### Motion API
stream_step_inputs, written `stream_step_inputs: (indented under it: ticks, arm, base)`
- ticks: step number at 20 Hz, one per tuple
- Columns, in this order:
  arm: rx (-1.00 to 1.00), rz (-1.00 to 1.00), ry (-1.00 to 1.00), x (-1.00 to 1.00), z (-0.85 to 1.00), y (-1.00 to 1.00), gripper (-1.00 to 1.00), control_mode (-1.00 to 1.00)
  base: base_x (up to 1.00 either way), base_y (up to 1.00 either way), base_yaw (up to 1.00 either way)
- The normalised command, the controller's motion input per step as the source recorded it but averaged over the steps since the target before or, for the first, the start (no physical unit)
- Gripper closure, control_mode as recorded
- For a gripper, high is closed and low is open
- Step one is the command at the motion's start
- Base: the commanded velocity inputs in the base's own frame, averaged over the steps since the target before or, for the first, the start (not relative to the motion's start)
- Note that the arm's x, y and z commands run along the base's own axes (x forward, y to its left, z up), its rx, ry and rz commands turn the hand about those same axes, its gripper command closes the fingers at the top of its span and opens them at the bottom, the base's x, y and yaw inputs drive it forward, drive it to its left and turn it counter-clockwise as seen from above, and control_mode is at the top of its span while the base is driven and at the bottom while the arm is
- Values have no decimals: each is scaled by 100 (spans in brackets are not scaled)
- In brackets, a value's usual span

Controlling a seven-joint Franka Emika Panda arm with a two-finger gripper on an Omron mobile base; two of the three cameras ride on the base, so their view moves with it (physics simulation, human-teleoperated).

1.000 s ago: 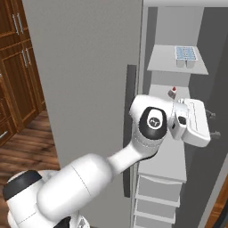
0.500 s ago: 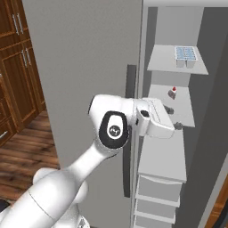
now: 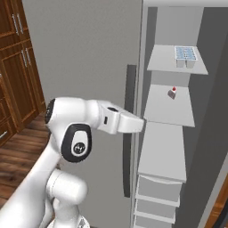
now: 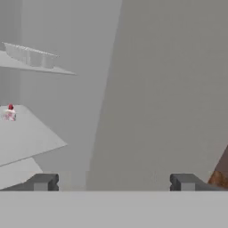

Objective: Open the freezer door, pick up the ice cube tray from the freezer, and place it on the dining counter.

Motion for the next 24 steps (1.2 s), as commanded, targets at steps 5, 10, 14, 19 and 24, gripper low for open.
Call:
stream_step_inputs:
  ticks: [5, 10, 14, 19, 24]
  arm:
    - [21, 40, 5, 0, 0, 92, -100, -100]
    - [26, 40, 0, -3, 4, 79, -100, -100]
    - [19, 21, 0, -16, 34, 36, -100, -100]
    - [1, 0, -1, 0, 25, -18, -100, -100]
    - [0, 0, -3, -4, 15, -15, -100, 100]
  base:
    - [0, 0, 0]
    - [0, 0, 0]
    - [0, 0, 0]
    - [0, 0, 0]
    - [-2, -4, 0]
